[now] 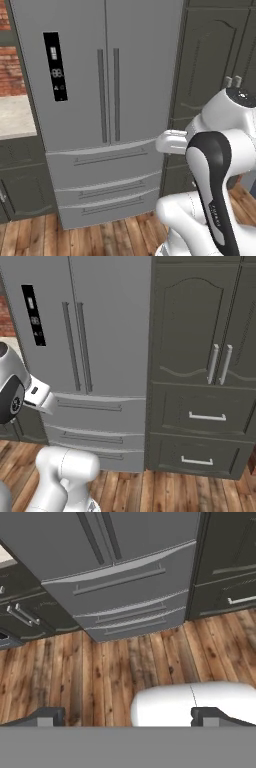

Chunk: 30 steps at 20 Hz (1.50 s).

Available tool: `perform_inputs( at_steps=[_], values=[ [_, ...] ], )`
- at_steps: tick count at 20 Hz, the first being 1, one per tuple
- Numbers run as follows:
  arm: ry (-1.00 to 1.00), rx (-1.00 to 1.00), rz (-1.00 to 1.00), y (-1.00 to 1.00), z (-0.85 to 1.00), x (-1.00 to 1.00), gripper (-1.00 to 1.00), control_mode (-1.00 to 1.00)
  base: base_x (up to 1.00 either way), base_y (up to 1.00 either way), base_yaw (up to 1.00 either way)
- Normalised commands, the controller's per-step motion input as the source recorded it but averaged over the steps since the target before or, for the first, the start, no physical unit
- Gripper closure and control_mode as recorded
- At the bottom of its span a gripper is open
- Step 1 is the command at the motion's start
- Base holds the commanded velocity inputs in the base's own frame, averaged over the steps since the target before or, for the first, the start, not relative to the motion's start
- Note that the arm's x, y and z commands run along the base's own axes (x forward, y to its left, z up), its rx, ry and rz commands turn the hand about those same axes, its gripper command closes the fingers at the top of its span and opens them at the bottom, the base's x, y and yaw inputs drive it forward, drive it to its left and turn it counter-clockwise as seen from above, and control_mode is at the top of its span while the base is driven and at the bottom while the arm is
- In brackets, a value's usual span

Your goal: Place one of the steaks on the plate and the other in the bowl. Then place the bowl in the fridge.

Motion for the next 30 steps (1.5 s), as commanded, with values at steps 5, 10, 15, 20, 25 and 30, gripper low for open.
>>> perform_inputs(
  at_steps=[5, 10, 15, 20, 25, 30],
  values=[
    [0.00, 0.00, 0.00, 0.00, 0.00, 0.00, -1.00, 1.00, 0.49, 0.07, 0.00],
    [0.00, 0.00, 0.00, 0.00, -0.05, 0.00, -1.00, -1.00, 0.12, 0.01, 0.00],
    [-0.12, -0.03, 0.00, -0.01, 0.00, 0.49, -1.00, -1.00, 0.00, 0.00, 0.00],
    [-0.41, -0.13, 0.05, 0.00, 0.12, 0.68, -1.00, -1.00, 0.00, 0.00, 0.00],
    [-0.49, -0.08, 0.12, 0.00, 0.02, 0.43, -1.00, -1.00, 0.00, 0.00, 0.00],
    [-0.11, 0.02, 0.03, 0.00, 0.01, 0.81, -1.00, -1.00, 0.00, 0.00, 0.00]
  ],
)
